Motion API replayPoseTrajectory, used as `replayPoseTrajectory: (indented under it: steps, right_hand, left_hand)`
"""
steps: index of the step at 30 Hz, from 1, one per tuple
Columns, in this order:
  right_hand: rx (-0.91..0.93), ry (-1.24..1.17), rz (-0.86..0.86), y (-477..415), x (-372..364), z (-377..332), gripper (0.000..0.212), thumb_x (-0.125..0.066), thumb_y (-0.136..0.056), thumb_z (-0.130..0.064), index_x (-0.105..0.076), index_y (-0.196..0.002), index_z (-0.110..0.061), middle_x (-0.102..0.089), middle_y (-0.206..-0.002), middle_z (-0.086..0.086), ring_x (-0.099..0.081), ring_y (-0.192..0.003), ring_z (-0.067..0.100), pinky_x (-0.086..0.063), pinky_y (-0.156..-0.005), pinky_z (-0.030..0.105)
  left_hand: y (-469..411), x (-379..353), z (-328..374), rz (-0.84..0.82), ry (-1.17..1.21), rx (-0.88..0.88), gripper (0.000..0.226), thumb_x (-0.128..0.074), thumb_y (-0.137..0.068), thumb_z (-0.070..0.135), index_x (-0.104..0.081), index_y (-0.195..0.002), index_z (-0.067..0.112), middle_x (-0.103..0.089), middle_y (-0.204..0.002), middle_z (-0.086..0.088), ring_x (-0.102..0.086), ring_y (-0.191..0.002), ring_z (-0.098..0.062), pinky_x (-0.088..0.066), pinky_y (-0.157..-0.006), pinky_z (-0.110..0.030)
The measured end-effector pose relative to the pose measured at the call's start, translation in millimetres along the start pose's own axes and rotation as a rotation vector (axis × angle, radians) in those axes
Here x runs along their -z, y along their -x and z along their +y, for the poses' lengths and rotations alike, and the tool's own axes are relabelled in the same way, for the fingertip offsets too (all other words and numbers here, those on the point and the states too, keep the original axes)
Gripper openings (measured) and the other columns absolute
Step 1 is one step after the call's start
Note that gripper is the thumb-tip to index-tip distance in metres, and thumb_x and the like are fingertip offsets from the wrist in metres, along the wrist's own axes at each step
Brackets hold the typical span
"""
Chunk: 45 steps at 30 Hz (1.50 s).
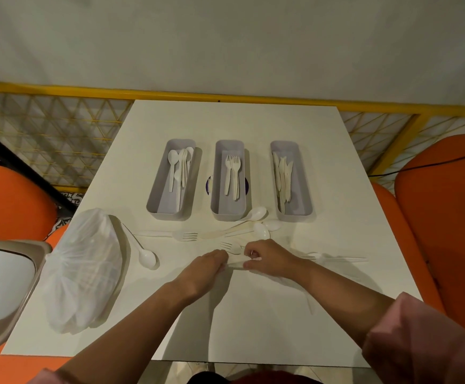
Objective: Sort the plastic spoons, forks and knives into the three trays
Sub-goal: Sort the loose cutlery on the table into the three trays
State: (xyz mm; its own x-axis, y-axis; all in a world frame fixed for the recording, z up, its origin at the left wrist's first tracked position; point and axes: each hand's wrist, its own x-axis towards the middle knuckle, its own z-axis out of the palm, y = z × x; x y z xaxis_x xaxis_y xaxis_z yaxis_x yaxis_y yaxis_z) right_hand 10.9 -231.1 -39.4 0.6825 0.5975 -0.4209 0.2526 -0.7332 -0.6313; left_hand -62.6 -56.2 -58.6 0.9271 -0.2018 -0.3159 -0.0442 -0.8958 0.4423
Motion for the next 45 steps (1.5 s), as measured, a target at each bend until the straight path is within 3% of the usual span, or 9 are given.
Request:
replayPoseTrajectory:
  steps: [3, 7, 10, 13, 19, 26, 31, 38, 45]
  right_hand:
    - [-0.070, -0.183, 0.040, 0.3, 8.7, -1.1, 0.015, -0.069, -0.082, -0.019, -0.054, -0.084, -0.021, -0.054, -0.068, -0.002, -0.054, -0.065, 0.017, -0.046, -0.065, 0.029]
    - [-0.032, -0.180, -0.003, -2.9, 18.2, -17.3, 0.031, -0.063, -0.081, -0.008, -0.055, -0.110, -0.016, -0.052, -0.075, -0.005, -0.056, -0.073, 0.018, -0.047, -0.065, 0.026]
    - [0.005, -0.198, -0.024, -8.6, 28.4, -30.1, 0.044, -0.064, -0.081, -0.004, -0.051, -0.122, -0.015, -0.055, -0.082, -0.003, -0.057, -0.082, 0.017, -0.051, -0.079, 0.033]
    - [0.005, -0.273, 0.069, -13.7, 42.9, -30.3, 0.042, -0.063, -0.085, -0.011, -0.049, -0.124, -0.015, -0.055, -0.084, -0.006, -0.055, -0.079, 0.011, -0.046, -0.070, 0.019]
    - [-0.112, -0.160, 0.225, -21.5, 38.0, -7.8, 0.018, -0.054, -0.093, -0.012, -0.063, -0.104, -0.001, -0.052, -0.066, 0.000, -0.052, -0.064, 0.018, -0.041, -0.058, 0.023]
    - [-0.203, 0.240, 0.053, -26.4, 11.2, -5.4, 0.023, -0.058, -0.089, -0.017, -0.063, -0.108, -0.006, -0.065, -0.107, 0.012, -0.060, -0.100, 0.027, -0.042, -0.078, 0.028]
    - [-0.180, 0.323, 0.080, -25.2, 9.6, -10.3, 0.018, -0.052, -0.094, -0.019, -0.043, -0.079, -0.018, -0.064, -0.107, 0.013, -0.046, -0.081, 0.018, -0.036, -0.071, 0.027]
    - [-0.105, 0.110, 0.245, -24.0, 21.1, -13.6, 0.017, -0.049, -0.096, -0.018, -0.040, -0.082, -0.014, -0.056, -0.083, 0.007, -0.047, -0.072, 0.017, -0.028, -0.050, 0.017]
    - [-0.077, -0.457, 0.314, -23.8, 41.6, -26.4, 0.017, -0.054, -0.093, -0.013, -0.047, -0.078, -0.012, -0.047, -0.063, 0.003, -0.044, -0.056, 0.015, -0.038, -0.054, 0.020]
  left_hand:
    - [-1.6, 9.5, 0.8, 0.005, 0.014, 0.015, 0.012, -0.034, -0.099, 0.022, -0.037, -0.089, 0.018, -0.060, -0.099, -0.010, -0.047, -0.078, -0.026, -0.044, -0.076, -0.036]
    - [-10.4, 16.6, 8.1, 0.028, -0.058, -0.071, 0.020, -0.032, -0.101, 0.023, -0.048, -0.105, 0.011, -0.063, -0.107, -0.010, -0.053, -0.082, -0.025, -0.044, -0.077, -0.034]
    - [-15.6, 20.6, 13.0, 0.046, 0.021, -0.094, 0.026, -0.033, -0.101, 0.024, -0.050, -0.113, 0.008, -0.064, -0.113, -0.011, -0.060, -0.093, -0.028, -0.048, -0.086, -0.040]
    - [-17.2, 25.5, 8.9, 0.071, 0.040, -0.009, 0.028, -0.031, -0.101, 0.025, -0.049, -0.114, 0.006, -0.063, -0.111, -0.013, -0.059, -0.096, -0.030, -0.047, -0.085, -0.040]
    - [-22.6, 35.4, -5.1, 0.143, 0.182, 0.179, 0.026, -0.037, -0.099, 0.033, -0.043, -0.096, 0.008, -0.057, -0.081, -0.008, -0.052, -0.072, -0.026, -0.039, -0.065, -0.033]
    - [-31.8, 41.6, -0.8, 0.239, 0.350, 0.236, 0.022, -0.038, -0.100, 0.026, -0.040, -0.086, 0.010, -0.045, -0.065, 0.003, -0.041, -0.060, -0.017, -0.032, -0.056, -0.027]
    - [-33.6, 44.2, 6.8, 0.246, 0.540, 0.247, 0.025, -0.032, -0.101, 0.025, -0.047, -0.091, 0.007, -0.046, -0.069, 0.003, -0.043, -0.064, -0.016, -0.034, -0.056, -0.022]
    - [-40.4, 54.8, 15.9, 0.277, 1.083, 0.322, 0.022, -0.036, -0.100, 0.025, -0.047, -0.097, 0.006, -0.035, -0.064, 0.000, -0.030, -0.051, -0.010, -0.028, -0.047, -0.020]
    - [-61.4, 59.2, 35.7, 0.251, 1.310, 0.304, 0.024, -0.036, -0.101, 0.026, -0.051, -0.094, 0.009, -0.039, -0.069, -0.002, -0.038, -0.059, -0.012, -0.037, -0.057, -0.024]
